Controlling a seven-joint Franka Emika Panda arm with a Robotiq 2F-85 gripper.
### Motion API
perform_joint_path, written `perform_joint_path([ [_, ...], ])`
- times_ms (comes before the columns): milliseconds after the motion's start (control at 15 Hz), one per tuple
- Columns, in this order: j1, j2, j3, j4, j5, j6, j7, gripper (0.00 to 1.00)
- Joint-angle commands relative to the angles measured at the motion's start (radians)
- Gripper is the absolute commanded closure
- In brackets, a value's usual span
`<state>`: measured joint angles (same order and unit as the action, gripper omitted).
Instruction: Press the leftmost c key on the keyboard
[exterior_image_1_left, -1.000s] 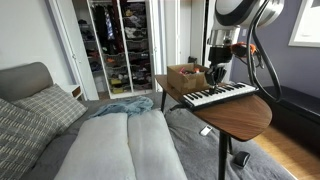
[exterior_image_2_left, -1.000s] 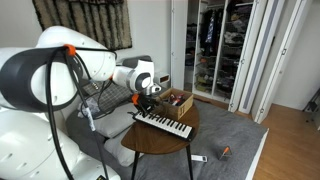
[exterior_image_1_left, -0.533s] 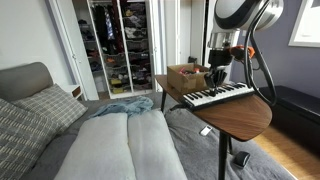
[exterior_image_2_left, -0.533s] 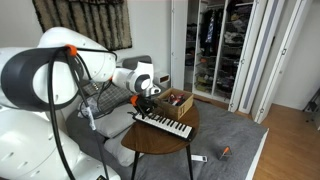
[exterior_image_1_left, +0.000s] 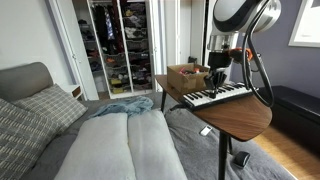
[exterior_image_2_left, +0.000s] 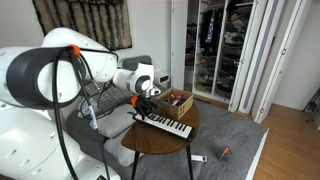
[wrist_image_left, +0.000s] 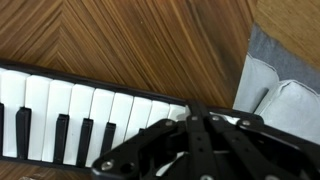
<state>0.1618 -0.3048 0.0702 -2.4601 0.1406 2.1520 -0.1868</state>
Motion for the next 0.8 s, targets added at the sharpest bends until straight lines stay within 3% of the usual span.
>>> perform_joint_path([
  [0, -0.003, 0.000, 0.003, 0.001, 0.001, -0.002, 0.000, 1.00],
  [733, -0.008, 0.034, 0.003, 0.008, 0.008, 0.066, 0.015, 1.00],
])
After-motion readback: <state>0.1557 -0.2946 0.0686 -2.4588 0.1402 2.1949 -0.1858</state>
